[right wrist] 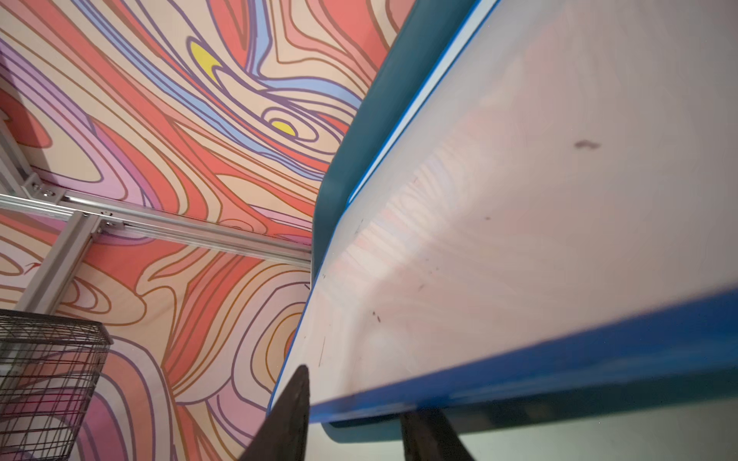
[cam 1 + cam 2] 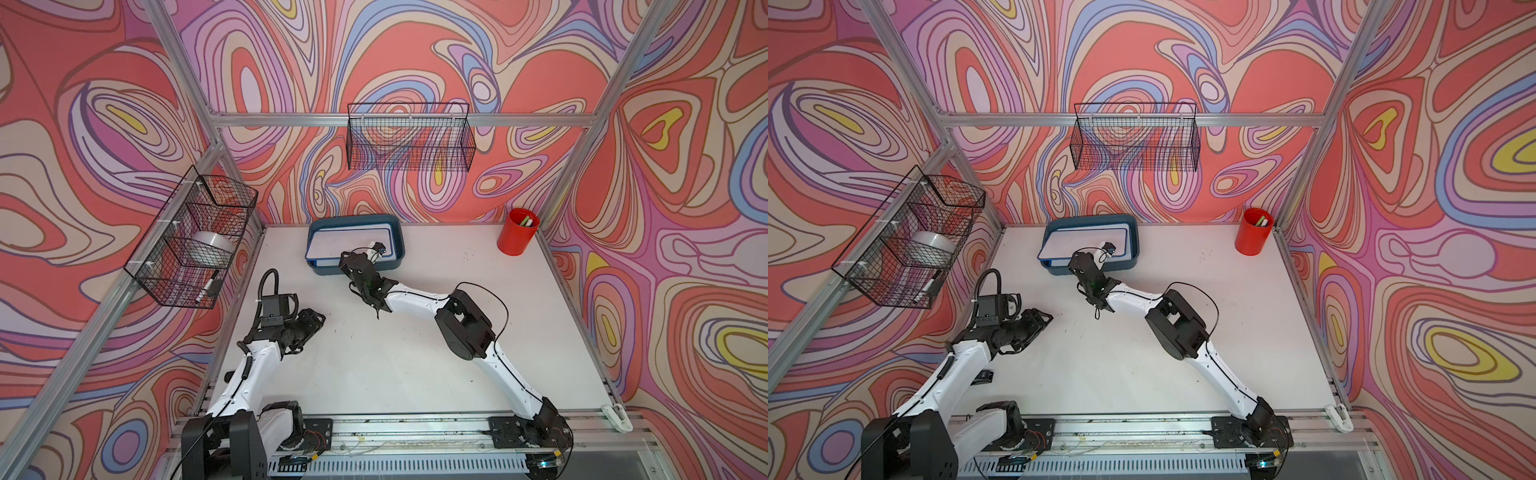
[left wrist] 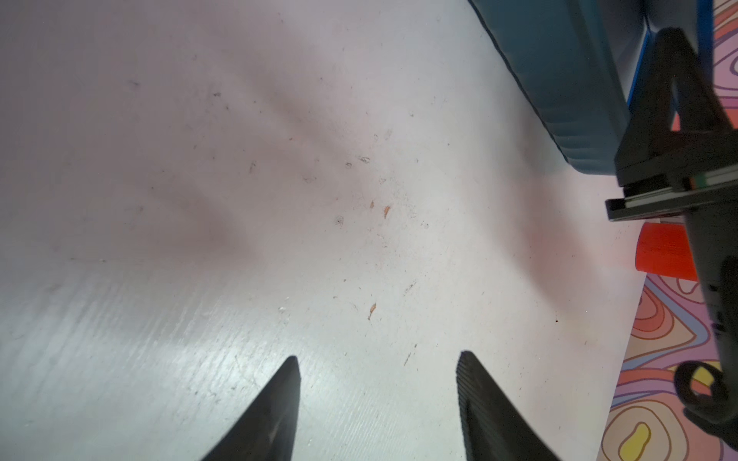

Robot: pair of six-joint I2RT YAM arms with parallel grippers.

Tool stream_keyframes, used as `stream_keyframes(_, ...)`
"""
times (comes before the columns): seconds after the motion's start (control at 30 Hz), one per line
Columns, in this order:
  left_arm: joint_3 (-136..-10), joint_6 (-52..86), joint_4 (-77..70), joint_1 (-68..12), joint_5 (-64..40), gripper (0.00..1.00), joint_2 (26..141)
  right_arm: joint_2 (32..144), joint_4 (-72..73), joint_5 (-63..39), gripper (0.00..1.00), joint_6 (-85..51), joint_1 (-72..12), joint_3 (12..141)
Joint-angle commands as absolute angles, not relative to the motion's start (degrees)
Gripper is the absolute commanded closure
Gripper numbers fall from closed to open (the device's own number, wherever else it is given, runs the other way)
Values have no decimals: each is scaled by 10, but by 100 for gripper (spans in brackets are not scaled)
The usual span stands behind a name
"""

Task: Put the whiteboard into the storage box
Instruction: Place the whiteboard in the storage box.

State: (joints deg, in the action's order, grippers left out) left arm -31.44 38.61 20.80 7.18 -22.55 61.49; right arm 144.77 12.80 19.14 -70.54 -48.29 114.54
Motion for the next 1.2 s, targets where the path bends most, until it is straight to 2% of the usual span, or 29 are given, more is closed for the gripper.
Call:
stream_keyframes(0.0,-308,383,202,77,-226,41,613,1475,92,110,62,-685,-449,1174)
stream_keyframes(0.2,-321,381,202,81,-231,41,637,1509,52,42,55,-678,-425,1224)
stream_keyframes(0.33,-324,379,206,81,-222,41,633,1486,44,27,51,-664,-406,1202)
stream_keyframes(0.53,-327,377,196,83,-206,41,637,1422,-10,-48,42,-646,-385,1173)
stream_keyframes(0.73,-347,375,184,85,-188,41,653,1373,-39,-151,41,-638,-384,1124)
stream_keyframes(0.93,-346,383,162,88,-183,40,652,1337,-65,-210,40,-606,-380,1081)
stream_keyframes(1.1,-352,371,163,93,-158,39,651,1262,-123,-197,41,-503,-378,1035)
stream_keyframes(1.17,-352,361,157,97,-137,39,645,1211,-149,-170,41,-418,-374,993)
